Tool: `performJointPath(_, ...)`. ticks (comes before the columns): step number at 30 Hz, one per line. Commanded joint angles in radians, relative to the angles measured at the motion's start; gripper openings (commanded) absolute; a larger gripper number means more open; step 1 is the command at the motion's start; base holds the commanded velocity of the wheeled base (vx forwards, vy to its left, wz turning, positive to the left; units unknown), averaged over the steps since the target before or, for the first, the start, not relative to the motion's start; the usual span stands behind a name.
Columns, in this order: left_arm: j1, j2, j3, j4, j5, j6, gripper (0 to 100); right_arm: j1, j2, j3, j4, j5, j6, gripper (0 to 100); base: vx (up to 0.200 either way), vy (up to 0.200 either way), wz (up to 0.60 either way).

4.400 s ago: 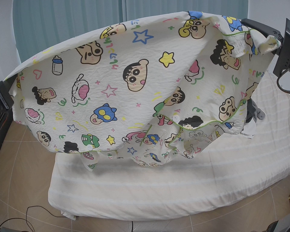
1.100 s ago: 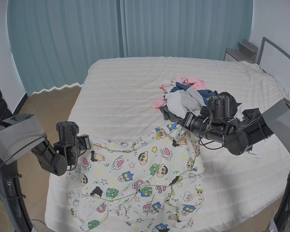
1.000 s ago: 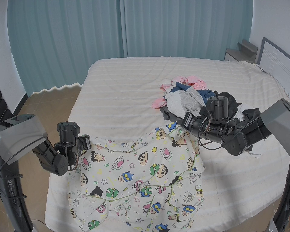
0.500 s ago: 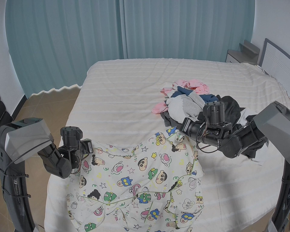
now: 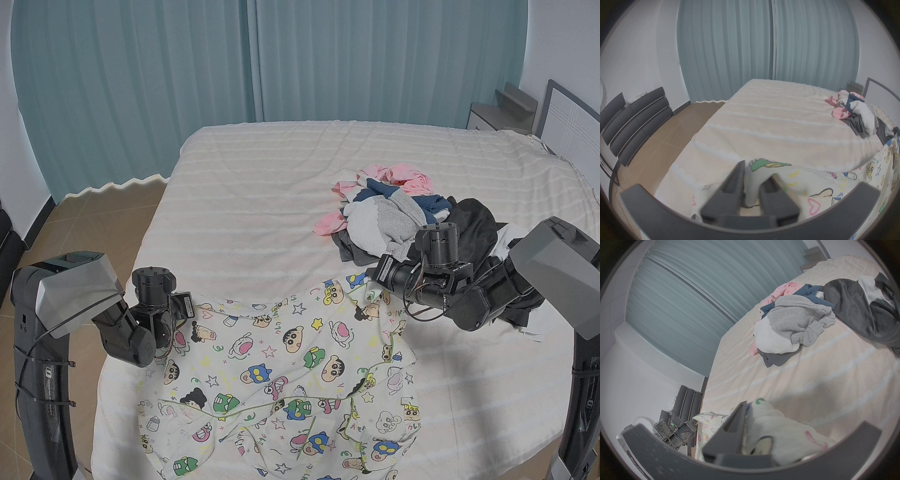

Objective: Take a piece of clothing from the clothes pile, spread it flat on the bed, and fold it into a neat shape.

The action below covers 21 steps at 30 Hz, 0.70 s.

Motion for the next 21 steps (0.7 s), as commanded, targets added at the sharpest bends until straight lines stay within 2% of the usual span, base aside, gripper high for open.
performJointPath(1,0.004,0.044,-0.049,-0.030,0.010,-0.003,100,-0.026,0.052,-0.037,-0.001,0.000,0.006,100,0.000,0.000,0.00)
performJointPath(7,0.026,0.070,-0.111,-0.148,0.096,0.005,100,-0.049,0.053,-0.049,-0.002,0.000,0.035,100,0.000,0.000,0.00)
performJointPath(8,0.027,0.072,-0.111,-0.151,0.098,0.005,100,-0.049,0.053,-0.049,-0.002,0.000,0.038,100,0.000,0.000,0.00)
performJointPath(11,0.060,0.075,-0.117,-0.205,0.105,0.005,100,-0.072,0.052,-0.088,-0.014,-0.041,0.150,100,0.000,0.000,0.00)
performJointPath(14,0.095,0.075,-0.125,-0.260,0.105,0.006,100,-0.096,0.050,-0.098,-0.042,-0.061,0.211,100,0.000,0.000,0.00)
performJointPath(21,0.164,0.078,-0.146,-0.277,0.102,0.048,100,-0.124,0.026,-0.039,-0.047,-0.059,0.237,100,0.000,0.000,0.00)
